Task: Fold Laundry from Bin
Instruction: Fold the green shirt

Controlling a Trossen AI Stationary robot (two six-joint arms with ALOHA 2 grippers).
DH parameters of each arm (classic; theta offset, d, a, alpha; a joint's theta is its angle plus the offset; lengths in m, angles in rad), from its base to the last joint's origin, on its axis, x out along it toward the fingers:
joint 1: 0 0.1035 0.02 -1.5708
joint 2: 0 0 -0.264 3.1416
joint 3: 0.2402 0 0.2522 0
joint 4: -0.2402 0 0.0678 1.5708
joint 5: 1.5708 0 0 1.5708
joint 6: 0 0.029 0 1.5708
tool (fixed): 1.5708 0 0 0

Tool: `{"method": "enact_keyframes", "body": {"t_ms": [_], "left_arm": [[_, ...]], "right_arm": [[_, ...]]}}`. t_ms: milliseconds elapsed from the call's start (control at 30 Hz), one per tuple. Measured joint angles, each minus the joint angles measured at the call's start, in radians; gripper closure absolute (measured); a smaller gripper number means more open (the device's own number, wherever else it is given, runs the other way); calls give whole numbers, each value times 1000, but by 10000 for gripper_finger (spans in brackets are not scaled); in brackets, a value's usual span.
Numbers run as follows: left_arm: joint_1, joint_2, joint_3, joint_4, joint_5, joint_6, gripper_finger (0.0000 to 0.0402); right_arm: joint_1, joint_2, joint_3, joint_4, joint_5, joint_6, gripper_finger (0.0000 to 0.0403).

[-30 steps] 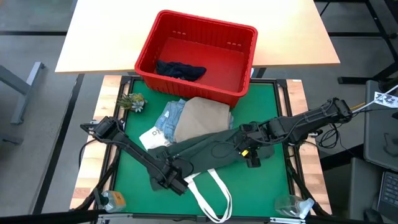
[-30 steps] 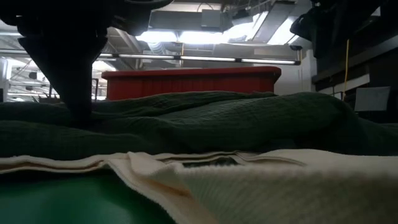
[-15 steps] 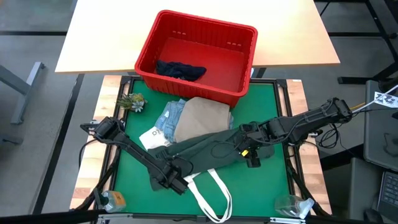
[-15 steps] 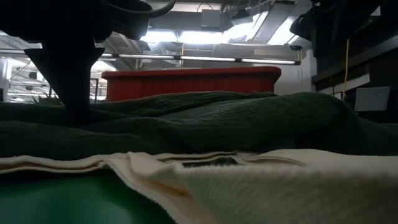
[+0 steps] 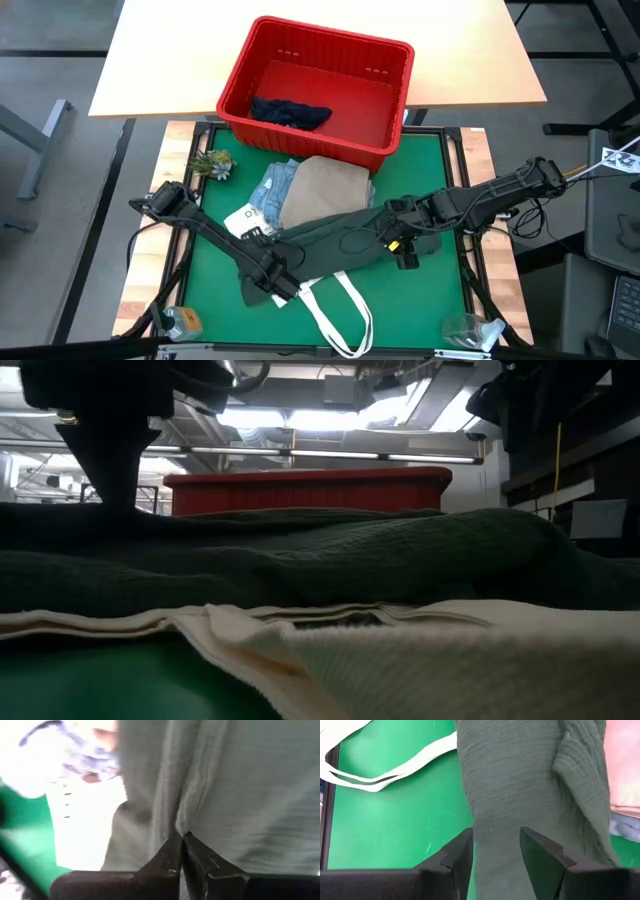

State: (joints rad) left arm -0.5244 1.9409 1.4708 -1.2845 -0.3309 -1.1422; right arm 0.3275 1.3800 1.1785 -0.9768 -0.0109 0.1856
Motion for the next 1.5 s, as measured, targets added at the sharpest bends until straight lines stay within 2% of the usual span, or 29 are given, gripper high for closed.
{"method": "enact_keyframes", "body": {"t_ms": [267,467,633,900,1067,1333,1500], "left_arm": [[64,-3,0,-74,-6,120,394],[112,-3,0,-88,-85,205,381],[150,-3,0,-165,-70,205,363],[158,-3,0,-200,-26,150,304],[159,-24,0,-208,-25,157,295],[131,-170,0,-180,-24,149,294],[92,-205,0,-74,-21,124,294]], "right_arm": [[0,0,0,1,0,0,240],[0,0,0,1,0,0,240],[0,0,0,2,0,0,240],[0,0,0,2,2,0,240],[0,0,-2,13,56,-2,240],[0,0,-107,232,13,-10,240],[-1,6,-168,421,37,-26,240]]}}
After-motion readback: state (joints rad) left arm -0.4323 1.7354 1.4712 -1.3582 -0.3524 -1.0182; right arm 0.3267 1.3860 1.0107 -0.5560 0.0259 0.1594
